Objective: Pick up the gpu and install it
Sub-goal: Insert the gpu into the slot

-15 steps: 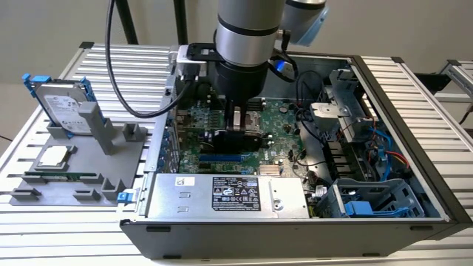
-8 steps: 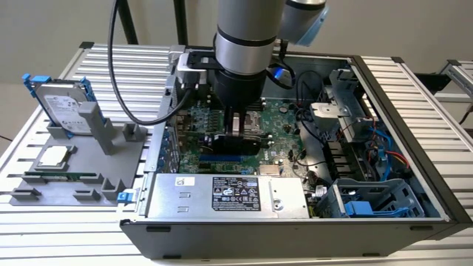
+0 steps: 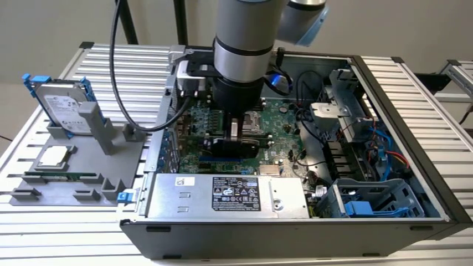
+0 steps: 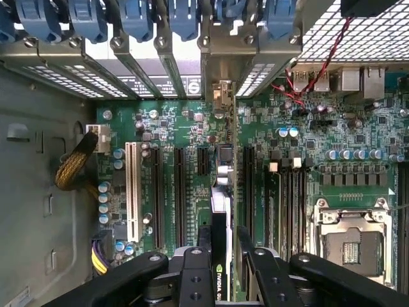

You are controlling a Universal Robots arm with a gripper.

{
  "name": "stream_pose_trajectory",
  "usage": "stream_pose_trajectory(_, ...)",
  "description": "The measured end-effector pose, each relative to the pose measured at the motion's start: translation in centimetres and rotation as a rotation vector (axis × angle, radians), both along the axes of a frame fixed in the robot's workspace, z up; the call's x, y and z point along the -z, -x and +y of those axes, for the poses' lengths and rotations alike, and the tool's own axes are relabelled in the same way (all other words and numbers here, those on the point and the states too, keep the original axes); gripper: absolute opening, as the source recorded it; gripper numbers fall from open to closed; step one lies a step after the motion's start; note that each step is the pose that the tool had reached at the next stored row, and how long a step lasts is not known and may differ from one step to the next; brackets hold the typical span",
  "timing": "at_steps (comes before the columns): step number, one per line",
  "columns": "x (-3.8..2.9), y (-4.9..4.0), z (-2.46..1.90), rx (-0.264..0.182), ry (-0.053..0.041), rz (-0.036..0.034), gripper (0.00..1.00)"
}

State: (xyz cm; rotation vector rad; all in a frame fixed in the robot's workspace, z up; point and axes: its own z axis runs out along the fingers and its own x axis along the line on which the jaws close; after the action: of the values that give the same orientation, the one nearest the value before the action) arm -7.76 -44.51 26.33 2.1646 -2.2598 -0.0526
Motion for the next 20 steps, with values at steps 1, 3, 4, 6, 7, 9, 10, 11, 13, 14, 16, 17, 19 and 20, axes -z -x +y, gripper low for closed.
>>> stream_pose_trajectory(1,0.05,0.05,0.0,0.0,-0.0001,-0.0002,0.0)
stream_pose_trajectory(3,0.07,0.05,0.0,0.0,-0.0005,-0.0002,0.0)
stream_pose_trajectory(4,0.1,0.05,0.01,0.0,-0.0009,-0.0004,0.0)
stream_pose_trajectory(6,0.1,0.06,0.01,0.0,-0.0009,-0.0004,0.0)
stream_pose_trajectory(7,0.1,0.06,0.01,0.0,-0.0009,-0.0004,0.0)
stream_pose_trajectory(9,0.1,0.07,0.01,0.0,-0.001,-0.0004,0.0)
stream_pose_trajectory(10,0.1,0.07,0.01,0.0,-0.001,-0.0004,0.0)
stream_pose_trajectory(11,0.1,0.07,0.01,0.0,-0.001,-0.0005,0.0)
stream_pose_trajectory(13,0.1,0.08,0.01,0.001,-0.001,-0.0004,0.0)
stream_pose_trajectory(14,0.1,0.1,0.01,0.002,-0.001,-0.0004,0.0)
stream_pose_trajectory(16,0.09,0.14,-0.01,0.002,-0.0011,-0.0003,0.0)
stream_pose_trajectory(17,0.1,0.16,-0.03,0.002,-0.0011,-0.0003,0.0)
stream_pose_trajectory(19,0.1,0.19,-0.05,0.003,-0.0011,-0.0004,0.0)
stream_pose_trajectory(20,0.14,0.19,-0.04,0.004,-0.0021,-0.001,0.0)
